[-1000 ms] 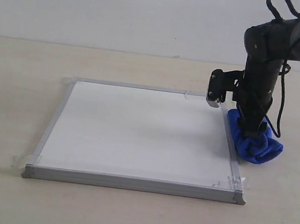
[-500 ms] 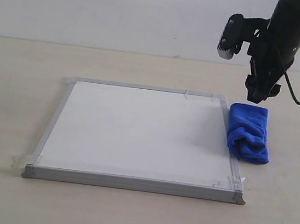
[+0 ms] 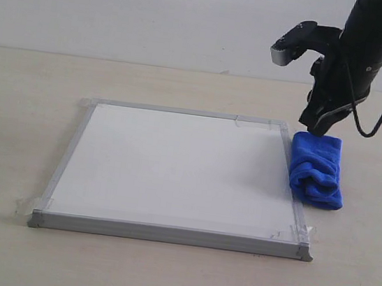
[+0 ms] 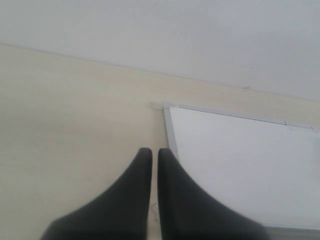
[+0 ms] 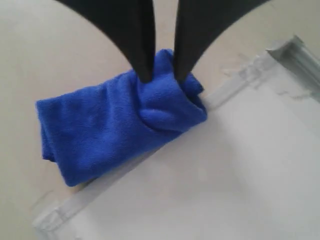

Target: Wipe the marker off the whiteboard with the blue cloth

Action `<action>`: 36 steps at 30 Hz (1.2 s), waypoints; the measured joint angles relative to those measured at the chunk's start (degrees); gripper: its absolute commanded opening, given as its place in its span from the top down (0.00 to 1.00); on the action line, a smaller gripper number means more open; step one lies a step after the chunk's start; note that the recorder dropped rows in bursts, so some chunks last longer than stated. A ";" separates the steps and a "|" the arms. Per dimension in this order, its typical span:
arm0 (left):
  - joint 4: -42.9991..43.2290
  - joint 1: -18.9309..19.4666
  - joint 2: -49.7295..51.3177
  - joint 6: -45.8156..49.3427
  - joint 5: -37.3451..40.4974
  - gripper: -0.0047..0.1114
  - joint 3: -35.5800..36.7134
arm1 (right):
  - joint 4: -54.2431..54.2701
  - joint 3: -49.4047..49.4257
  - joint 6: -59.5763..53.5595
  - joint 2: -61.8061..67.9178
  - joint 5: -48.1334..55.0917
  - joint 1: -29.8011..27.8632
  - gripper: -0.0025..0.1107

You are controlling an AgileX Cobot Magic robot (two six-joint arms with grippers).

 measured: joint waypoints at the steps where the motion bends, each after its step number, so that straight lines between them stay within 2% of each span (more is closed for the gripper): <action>1: 0.00 0.00 0.00 0.00 0.00 0.92 0.00 | 2.44 0.00 1.21 0.00 0.12 0.00 0.98; 5: 0.00 0.00 0.00 0.00 0.00 0.92 0.00 | 10.34 0.00 4.58 1.51 -1.75 0.00 0.98; 9: 0.00 0.00 0.00 0.00 0.00 0.92 0.00 | 11.97 0.00 7.80 5.07 -3.68 0.11 0.98; 20: 0.00 0.00 0.00 0.00 0.00 0.92 0.00 | 5.45 0.00 16.02 10.47 -7.34 0.11 0.98; 26: 0.00 0.00 0.00 0.00 0.00 0.92 0.00 | -4.17 0.00 25.57 10.70 -4.35 0.11 0.98; 36: 0.00 0.00 0.00 0.00 0.00 0.92 0.00 | -3.38 0.00 25.88 12.56 -1.42 0.11 0.98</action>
